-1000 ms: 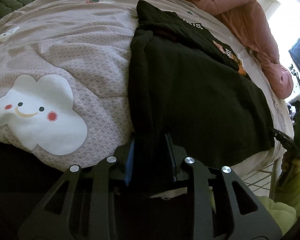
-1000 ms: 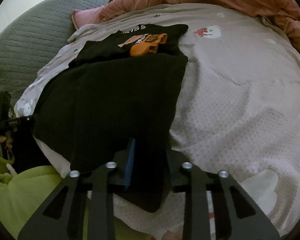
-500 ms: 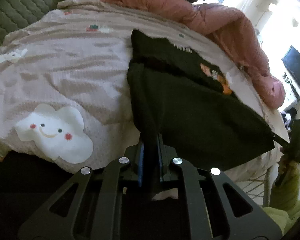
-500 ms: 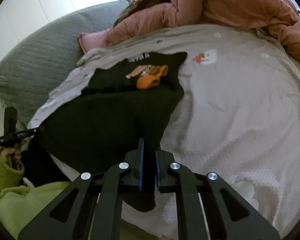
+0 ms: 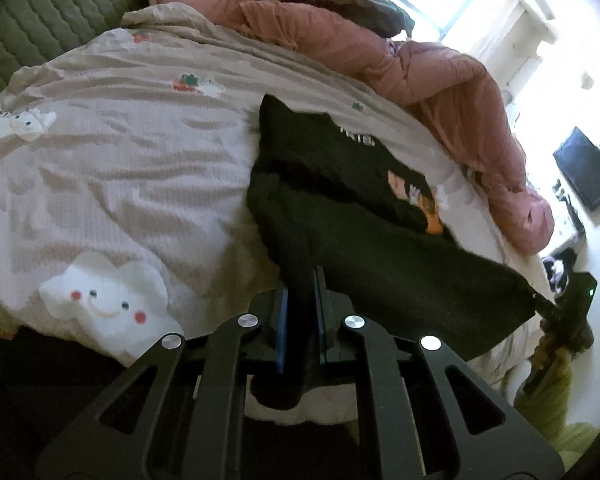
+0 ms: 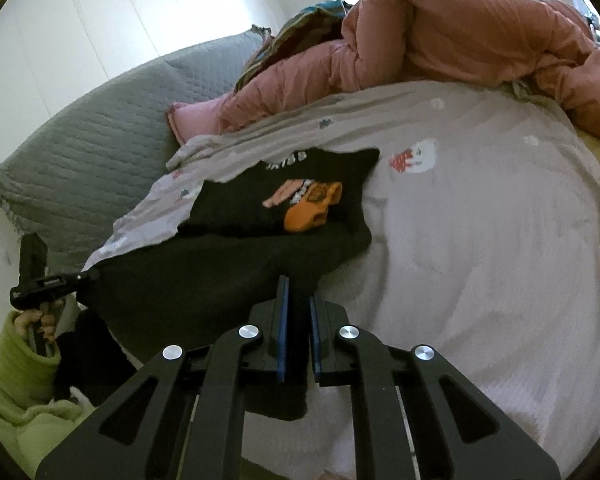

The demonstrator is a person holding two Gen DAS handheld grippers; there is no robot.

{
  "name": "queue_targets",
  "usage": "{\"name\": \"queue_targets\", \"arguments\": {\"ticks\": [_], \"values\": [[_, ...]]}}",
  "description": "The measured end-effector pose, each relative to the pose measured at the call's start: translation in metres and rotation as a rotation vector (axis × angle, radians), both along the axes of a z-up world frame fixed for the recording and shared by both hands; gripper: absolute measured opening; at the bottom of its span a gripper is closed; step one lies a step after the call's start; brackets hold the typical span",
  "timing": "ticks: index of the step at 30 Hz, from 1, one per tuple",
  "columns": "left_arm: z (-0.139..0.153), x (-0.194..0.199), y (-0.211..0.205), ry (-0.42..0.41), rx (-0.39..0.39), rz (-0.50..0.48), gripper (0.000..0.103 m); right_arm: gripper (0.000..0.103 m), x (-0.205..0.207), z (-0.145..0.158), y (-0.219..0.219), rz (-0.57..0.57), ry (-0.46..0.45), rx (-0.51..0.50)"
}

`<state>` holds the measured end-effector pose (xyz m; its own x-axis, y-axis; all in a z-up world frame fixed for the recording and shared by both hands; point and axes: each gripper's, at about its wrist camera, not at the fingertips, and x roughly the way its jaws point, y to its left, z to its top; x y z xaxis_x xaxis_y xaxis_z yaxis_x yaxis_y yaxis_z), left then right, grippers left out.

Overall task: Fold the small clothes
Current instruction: 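Lift the hem with both tools and fold it toward the collar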

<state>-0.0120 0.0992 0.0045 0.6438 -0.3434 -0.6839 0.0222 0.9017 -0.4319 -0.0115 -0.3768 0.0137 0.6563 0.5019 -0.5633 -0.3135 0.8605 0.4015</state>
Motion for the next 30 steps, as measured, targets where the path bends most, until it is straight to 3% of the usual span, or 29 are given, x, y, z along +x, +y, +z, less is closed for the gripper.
{"name": "queue_targets", "arguments": {"ticks": [17,30], "values": [[0.01,0.063,0.014,-0.015,-0.063,0.038,0.004,0.008,0.058,0.036,0.008,-0.041,-0.07,-0.038],[0.021,0.122,0.021,-0.043,-0.083,0.057,0.004,0.008,0.112,0.036,0.013,-0.09,-0.049,-0.054]]}}
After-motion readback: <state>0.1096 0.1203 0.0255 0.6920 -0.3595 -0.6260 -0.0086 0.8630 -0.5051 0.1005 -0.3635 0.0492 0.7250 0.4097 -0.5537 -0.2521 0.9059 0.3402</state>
